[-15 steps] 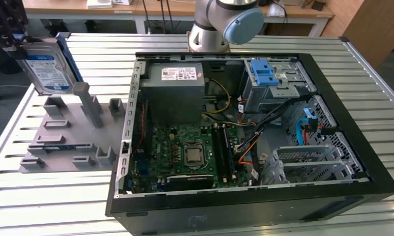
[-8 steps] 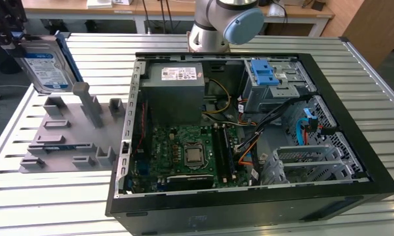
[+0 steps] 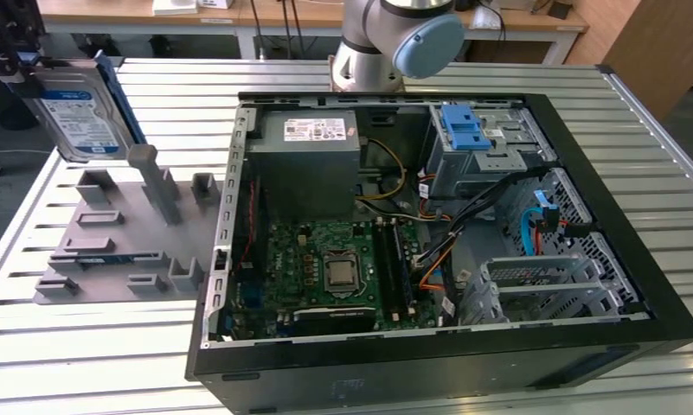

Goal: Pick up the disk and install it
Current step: 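Pick up the disk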

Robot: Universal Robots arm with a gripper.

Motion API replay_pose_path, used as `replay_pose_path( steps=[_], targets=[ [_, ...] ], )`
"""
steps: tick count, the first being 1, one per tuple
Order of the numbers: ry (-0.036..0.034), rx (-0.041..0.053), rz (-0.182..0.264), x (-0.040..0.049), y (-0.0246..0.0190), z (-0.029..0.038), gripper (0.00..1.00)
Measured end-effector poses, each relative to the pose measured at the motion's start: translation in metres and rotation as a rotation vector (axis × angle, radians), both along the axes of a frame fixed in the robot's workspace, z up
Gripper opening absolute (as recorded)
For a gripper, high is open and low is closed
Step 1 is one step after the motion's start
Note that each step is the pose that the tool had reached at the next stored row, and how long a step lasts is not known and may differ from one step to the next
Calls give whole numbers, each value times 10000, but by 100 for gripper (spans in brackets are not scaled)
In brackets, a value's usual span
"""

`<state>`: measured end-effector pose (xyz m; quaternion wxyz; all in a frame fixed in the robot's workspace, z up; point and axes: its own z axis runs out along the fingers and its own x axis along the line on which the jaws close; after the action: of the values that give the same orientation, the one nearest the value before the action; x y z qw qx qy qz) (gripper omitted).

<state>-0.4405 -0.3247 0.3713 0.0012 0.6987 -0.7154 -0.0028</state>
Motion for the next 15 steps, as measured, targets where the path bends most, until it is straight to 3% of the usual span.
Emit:
replay_pose_path(
  steps=[15],
  targets=[
    [-1, 0, 0, 0, 0, 73, 36]
  ],
)
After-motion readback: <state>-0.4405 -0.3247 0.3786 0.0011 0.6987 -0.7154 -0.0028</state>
